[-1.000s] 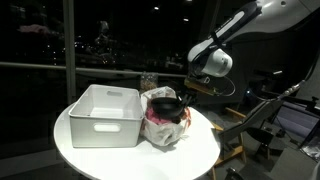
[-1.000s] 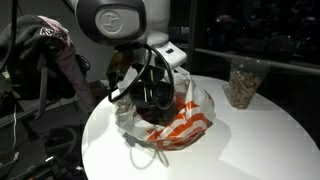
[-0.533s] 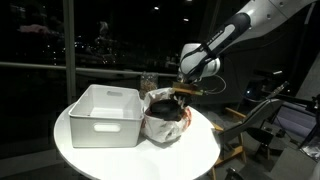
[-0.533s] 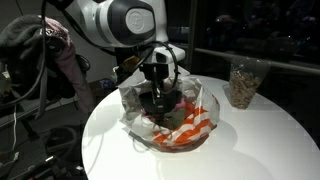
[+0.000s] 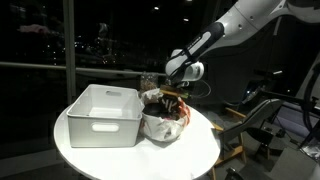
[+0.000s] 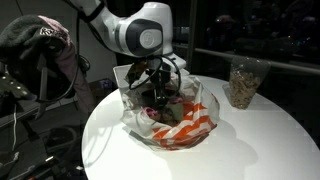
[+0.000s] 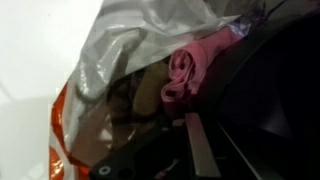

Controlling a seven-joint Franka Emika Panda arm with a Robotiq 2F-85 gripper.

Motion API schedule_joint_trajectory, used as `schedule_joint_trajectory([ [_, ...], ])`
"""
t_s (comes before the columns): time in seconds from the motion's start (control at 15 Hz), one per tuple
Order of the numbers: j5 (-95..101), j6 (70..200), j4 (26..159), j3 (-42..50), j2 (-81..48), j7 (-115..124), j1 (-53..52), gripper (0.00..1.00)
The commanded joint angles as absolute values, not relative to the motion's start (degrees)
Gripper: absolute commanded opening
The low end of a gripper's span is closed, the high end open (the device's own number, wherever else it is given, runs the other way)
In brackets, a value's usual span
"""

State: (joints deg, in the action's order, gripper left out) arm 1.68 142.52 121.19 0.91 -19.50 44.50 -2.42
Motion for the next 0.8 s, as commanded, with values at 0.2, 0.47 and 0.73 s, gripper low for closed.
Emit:
schedule_joint_trajectory([
  [0.2,-2.85,138.27,113.50,2.84,-27.26,39.40,-2.37,0.32],
  [0.47,-2.36,134.76,117.01,3.07,-21.36,37.79,-2.85,0.62],
  [0.73,-1.27,134.14,120.60,3.10,-16.09,37.36,-3.72,0.92],
])
